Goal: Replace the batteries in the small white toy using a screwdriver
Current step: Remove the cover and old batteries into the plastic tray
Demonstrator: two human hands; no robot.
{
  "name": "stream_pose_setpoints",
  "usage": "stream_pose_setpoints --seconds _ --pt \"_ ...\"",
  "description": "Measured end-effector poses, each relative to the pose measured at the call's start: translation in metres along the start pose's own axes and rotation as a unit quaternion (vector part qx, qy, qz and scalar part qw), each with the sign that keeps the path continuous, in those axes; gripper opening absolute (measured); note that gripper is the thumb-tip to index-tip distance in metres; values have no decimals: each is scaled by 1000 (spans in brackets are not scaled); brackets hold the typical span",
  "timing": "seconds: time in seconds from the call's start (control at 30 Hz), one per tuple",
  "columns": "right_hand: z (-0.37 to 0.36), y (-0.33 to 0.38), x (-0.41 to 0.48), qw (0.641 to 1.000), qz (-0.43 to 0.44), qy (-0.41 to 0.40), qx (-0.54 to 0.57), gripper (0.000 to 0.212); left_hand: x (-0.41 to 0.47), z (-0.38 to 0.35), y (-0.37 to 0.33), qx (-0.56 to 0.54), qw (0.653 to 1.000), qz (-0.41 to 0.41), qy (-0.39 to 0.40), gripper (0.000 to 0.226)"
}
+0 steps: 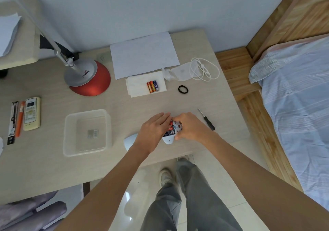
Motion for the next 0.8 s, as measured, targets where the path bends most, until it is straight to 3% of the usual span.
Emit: stream_pose_setpoints --seconds 0.23,0.5,0.57,0.67,0.8 --pt "-1 -1 -1 1000 3 -2 3 47 -7 -7 -5 28 999 -13 -37 54" --pt "-4 -3 -1 1000 -2 -1 11 47 -8 5 -18 -51 994 21 -99 38" --pt "-4 -3 -1 1000 -2 0 10 47 -9 20 -18 -120 983 81 -113 27" --pt "-4 -3 -4 1000 -5 2 14 40 -19 46 -9 -237 933 231 -143 18" --pt "-4 -3 -5 1000 -5 4 19 39 -47 76 22 -289 887 318 -166 16"
Point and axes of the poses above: each hand's wrist, its own x-axis towards the middle knuckle, its own z-axis out of the back of the hand, y = z × x, the point moved 1 cm from there along x, towards the middle knuckle, and after that the axes turned 6 degrees about x, right-handed, at the moved point
